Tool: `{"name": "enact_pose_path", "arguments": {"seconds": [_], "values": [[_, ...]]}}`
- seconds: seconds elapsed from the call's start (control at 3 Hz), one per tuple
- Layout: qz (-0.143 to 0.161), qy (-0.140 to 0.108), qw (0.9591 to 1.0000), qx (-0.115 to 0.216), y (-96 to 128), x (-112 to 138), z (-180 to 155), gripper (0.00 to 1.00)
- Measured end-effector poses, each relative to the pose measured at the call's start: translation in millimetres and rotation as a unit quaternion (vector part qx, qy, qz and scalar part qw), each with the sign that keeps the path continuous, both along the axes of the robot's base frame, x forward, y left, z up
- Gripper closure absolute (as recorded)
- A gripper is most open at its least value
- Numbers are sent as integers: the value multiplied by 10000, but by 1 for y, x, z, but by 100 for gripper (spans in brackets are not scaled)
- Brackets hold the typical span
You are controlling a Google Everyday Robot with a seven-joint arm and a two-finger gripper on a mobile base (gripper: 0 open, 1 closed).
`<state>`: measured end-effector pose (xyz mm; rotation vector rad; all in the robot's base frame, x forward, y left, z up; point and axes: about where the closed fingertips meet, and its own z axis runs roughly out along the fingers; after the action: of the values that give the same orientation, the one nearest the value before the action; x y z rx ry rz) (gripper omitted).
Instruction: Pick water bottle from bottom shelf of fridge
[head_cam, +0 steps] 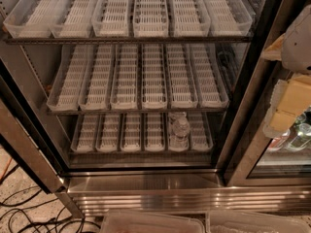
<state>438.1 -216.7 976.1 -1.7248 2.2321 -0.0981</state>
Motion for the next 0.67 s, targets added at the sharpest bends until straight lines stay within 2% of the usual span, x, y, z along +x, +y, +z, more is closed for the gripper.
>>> {"name": "enact_pose_path", "arguments": {"seconds": [0.67], "values": [[21,75,9999,-94,4,5,-12,0]]}}
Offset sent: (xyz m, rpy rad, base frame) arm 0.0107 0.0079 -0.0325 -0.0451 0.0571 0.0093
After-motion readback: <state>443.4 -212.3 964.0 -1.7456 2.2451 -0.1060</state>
